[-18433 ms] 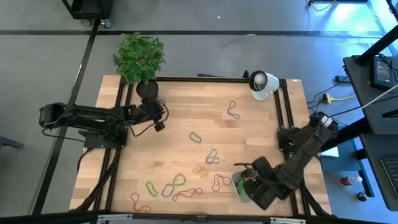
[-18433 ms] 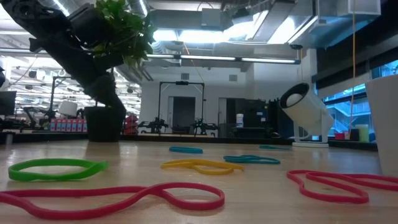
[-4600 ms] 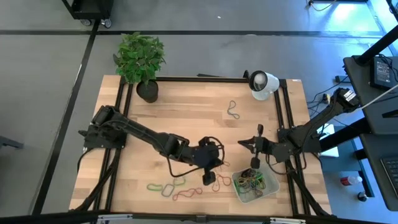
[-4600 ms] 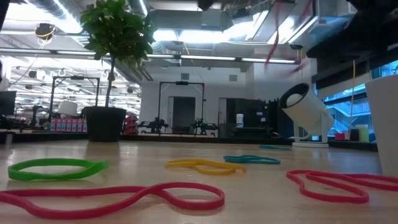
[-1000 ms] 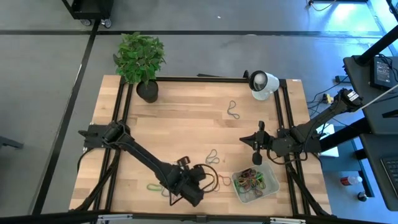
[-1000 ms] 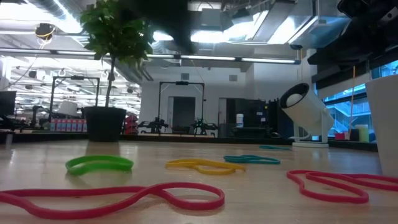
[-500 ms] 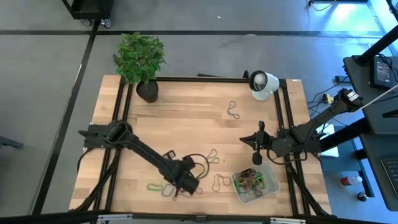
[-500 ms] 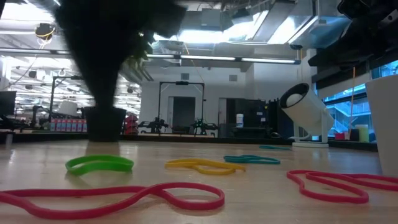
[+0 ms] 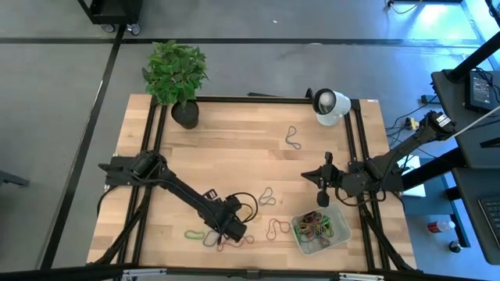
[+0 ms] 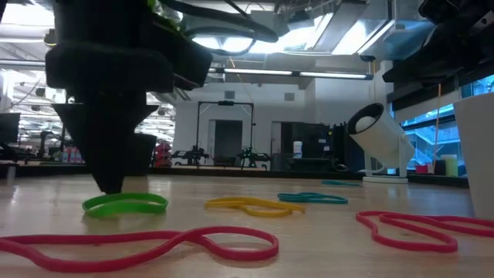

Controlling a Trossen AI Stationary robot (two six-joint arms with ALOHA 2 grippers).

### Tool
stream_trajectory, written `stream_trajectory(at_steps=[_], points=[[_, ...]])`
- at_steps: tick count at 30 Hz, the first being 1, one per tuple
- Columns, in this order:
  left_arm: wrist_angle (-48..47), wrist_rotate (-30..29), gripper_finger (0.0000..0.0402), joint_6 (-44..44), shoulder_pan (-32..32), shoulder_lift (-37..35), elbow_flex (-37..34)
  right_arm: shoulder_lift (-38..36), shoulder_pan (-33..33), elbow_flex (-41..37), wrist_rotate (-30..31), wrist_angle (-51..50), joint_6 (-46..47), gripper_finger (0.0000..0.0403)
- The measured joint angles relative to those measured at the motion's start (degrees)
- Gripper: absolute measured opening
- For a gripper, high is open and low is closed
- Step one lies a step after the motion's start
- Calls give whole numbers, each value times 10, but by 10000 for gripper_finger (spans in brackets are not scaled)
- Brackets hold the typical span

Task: Pick and place rubber bands into bin
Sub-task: Put the green rubber band into the white bin

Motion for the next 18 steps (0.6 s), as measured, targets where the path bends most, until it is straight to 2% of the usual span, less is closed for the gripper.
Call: stream_trajectory(at_steps=[12,18], points=[[25,-20,150,28,18,0,0,0,0,0,0,-11,8,5],[49,29,149,57,20,1,-2,0,0,0,0,-14,9,5]])
